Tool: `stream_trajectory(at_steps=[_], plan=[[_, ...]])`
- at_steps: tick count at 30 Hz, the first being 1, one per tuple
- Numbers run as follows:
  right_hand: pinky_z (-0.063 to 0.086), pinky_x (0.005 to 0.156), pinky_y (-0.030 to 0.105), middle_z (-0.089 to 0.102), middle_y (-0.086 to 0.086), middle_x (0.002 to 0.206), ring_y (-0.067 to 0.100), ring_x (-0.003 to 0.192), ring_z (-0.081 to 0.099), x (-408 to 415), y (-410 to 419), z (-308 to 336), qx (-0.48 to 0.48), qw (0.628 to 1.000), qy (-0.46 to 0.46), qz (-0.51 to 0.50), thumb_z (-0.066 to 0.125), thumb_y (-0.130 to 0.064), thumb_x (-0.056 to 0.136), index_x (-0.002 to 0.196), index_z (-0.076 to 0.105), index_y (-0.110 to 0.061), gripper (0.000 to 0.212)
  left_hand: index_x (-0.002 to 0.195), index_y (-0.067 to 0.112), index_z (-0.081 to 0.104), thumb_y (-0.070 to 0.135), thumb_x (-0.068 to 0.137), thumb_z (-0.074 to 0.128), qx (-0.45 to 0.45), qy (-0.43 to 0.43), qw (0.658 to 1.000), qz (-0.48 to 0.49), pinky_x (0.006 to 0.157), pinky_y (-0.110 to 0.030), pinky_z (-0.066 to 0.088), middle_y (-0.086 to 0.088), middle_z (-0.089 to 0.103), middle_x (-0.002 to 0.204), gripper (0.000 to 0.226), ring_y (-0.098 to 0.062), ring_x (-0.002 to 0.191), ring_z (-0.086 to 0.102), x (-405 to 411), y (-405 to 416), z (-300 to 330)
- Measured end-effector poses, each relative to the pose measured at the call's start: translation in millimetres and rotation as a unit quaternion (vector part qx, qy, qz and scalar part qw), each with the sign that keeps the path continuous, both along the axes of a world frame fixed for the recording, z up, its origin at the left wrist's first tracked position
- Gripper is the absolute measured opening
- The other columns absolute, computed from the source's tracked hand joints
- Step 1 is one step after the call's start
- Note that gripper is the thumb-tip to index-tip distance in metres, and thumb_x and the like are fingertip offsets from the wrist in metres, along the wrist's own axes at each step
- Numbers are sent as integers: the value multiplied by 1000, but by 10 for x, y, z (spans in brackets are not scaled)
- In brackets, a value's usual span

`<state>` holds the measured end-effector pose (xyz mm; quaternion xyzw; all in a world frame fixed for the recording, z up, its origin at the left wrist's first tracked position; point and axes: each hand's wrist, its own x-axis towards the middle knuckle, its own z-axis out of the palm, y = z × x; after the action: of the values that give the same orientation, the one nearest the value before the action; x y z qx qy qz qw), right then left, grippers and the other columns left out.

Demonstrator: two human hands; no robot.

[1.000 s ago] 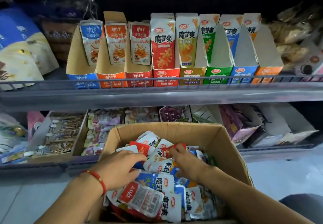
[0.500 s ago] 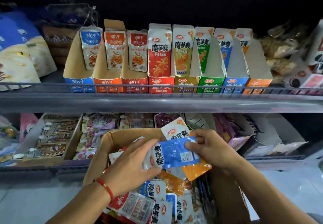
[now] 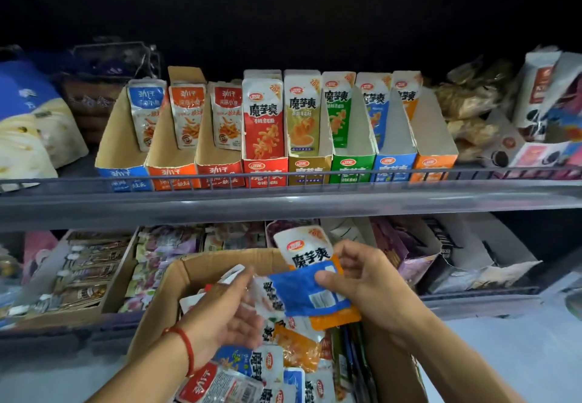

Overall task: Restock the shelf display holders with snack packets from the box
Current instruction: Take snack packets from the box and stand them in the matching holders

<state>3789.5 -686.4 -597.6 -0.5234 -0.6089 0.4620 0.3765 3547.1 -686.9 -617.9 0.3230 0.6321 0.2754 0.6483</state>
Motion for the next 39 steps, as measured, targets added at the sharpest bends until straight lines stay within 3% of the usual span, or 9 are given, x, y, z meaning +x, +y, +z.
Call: stream_trajectory(at_steps=[3,7,10,15,19,24,29,34,39], plan=[[51,70,29,67,0,79,13,74,59,-12,-23,10,-4,999,1,35,85,-24,83,86,66,-22,20,85,-6,67,34,102,58,-58,-69,996,22,49,-33,59,-31,71,82,44,-33,57,69,56,-14,-34],[57,71,28,75,0,82,16,75,69,52,-26,139,-37,998,25,39,87,-19,79,86,72,-17,17,107,-18,66,-7,93,59,-13,-118,989,87,57,-34,62,-37,71,97,19,-32,61,73,106,-6,-6],[60,62,34,74,9,80,21,67,71,188,-5,227,-68,991,110,-26,83,-17,80,82,74,-18,9,110,-9,68,-16,89,59,61,-71,990,108,58,-33,63,-31,73,103,24,-23,64,73,93,-30,51],[61,62,34,78,13,93,23,72,73,477,2,422,-74,982,145,-95,74,-15,92,105,71,-6,16,112,14,70,-8,88,69,256,47,965,37,70,-36,57,-14,78,101,32,-28,86,75,161,-62,511],[64,69,41,79,12,93,30,79,75,728,49,509,-47,976,149,-151,70,-15,95,106,71,-10,13,108,12,72,-5,90,68,378,71,923,28,81,-41,58,-13,78,100,25,-28,92,73,383,286,1139],[60,61,38,78,4,79,19,61,71,942,162,486,20,955,132,-266,70,-18,97,99,71,-14,5,90,24,72,-1,88,71,514,106,851,22,69,-34,58,-6,76,94,25,-21,87,72,881,1022,1957],[60,62,44,76,2,75,20,60,69,1096,262,443,64,931,122,-337,70,-24,96,96,70,-17,6,76,30,73,21,67,71,562,178,807,36,75,-48,64,1,75,84,13,-23,84,75,1431,1788,2414],[59,62,48,75,3,71,20,58,68,1166,317,473,70,925,127,-351,70,-25,96,91,70,-17,10,94,27,75,12,83,68,573,312,757,-30,75,-24,52,3,72,93,20,-15,87,68,1914,2272,2578],[62,68,51,77,0,75,26,68,74,1193,345,542,66,926,133,-347,68,-28,96,95,71,-19,9,102,25,74,10,89,65,566,402,713,-95,77,-23,47,4,71,104,22,-16,97,67,2155,2511,2510]])
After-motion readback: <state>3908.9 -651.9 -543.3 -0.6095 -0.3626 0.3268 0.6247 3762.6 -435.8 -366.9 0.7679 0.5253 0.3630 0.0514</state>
